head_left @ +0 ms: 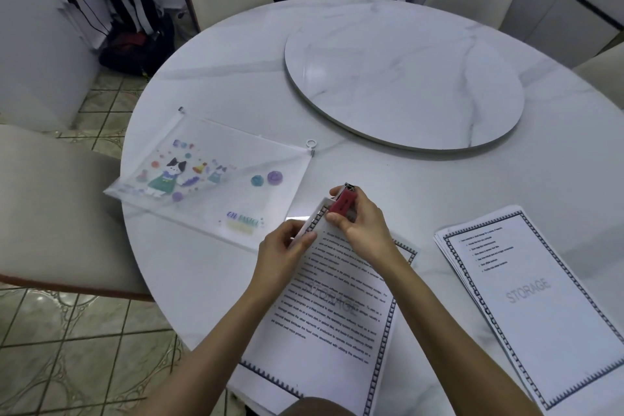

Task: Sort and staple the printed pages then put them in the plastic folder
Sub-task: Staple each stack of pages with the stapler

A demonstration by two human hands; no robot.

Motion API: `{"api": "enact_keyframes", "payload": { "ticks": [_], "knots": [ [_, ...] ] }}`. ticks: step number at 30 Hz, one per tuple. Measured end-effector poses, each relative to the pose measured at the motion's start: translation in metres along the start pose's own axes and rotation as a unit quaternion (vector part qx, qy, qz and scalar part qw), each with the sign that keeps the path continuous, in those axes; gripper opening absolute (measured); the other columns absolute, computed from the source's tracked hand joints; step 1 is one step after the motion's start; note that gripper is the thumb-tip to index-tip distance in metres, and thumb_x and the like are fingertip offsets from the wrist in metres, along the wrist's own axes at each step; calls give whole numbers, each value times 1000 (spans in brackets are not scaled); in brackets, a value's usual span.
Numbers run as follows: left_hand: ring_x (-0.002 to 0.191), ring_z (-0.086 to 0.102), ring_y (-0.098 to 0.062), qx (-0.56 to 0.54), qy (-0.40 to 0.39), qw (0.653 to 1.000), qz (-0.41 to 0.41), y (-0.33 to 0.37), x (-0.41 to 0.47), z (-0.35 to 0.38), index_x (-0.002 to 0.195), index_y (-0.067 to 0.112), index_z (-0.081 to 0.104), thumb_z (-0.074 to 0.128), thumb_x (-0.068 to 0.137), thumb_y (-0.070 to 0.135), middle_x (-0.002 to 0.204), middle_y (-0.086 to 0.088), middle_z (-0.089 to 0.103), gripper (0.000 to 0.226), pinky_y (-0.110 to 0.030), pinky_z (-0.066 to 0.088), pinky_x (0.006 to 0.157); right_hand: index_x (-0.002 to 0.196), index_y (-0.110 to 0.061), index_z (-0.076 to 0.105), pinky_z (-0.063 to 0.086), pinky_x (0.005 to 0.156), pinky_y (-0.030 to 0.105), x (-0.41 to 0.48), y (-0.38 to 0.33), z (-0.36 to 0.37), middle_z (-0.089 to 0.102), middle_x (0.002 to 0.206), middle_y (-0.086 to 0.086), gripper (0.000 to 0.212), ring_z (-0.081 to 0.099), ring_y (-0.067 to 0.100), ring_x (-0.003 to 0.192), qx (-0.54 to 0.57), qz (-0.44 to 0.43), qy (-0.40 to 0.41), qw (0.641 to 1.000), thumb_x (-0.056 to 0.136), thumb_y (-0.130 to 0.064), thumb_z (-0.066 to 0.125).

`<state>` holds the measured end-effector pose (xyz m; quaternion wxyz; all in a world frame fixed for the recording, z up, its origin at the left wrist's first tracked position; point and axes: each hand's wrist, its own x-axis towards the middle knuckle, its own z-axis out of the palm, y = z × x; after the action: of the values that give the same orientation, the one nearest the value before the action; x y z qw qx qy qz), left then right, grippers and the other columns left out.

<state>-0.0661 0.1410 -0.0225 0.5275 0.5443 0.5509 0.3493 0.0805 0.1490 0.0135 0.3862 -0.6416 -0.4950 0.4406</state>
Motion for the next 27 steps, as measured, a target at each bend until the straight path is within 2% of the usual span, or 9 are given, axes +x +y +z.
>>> {"api": "enact_keyframes", "payload": {
  "ticks": [3,6,11,16,23,27],
  "knots": [
    [83,67,-18,21,-2,1000,-4,-6,-5,2,97,12,65,60,88,28,89,-4,70,19,-36,56,77,105,-23,53,44,80,12,-1,2,2,60,96,-12,29,57,-6,91,9,6,2,1000,85,-6,63],
    [81,67,-18,28,14,1000,-2,-6,-4,4,95,12,65,60,88,29,87,-4,70,18,-39,56,76,101,-24,53,44,78,11,-1,2,4,60,92,-15,26,57,-8,87,-4,0,11,1000,85,-5,63],
    [82,65,-17,31,31,999,4,-6,-2,8,94,15,64,59,88,29,85,-2,69,16,-38,54,76,99,-21,52,42,72,2,0,3,10,61,86,-17,25,58,-10,84,-25,-35,52,998,85,-3,62],
    [82,64,-15,36,30,999,13,-2,-2,11,91,20,62,58,90,27,86,0,68,8,-31,51,74,100,-18,54,44,76,4,1,7,11,61,85,-18,26,58,-17,78,-14,-54,74,996,83,-1,63],
    [84,64,-14,38,22,999,7,-5,0,11,98,13,62,56,90,27,91,-3,69,16,-27,52,73,102,-25,51,43,78,9,7,7,-3,61,97,-12,26,58,-3,92,-3,-13,-13,1000,86,-9,64],
    [81,64,-13,44,22,999,13,-4,-1,13,96,13,60,56,91,27,90,-4,68,16,-16,51,66,111,-27,49,46,91,22,7,7,-11,60,106,-8,31,58,5,105,0,5,-64,998,88,-9,61]
  ]
}}
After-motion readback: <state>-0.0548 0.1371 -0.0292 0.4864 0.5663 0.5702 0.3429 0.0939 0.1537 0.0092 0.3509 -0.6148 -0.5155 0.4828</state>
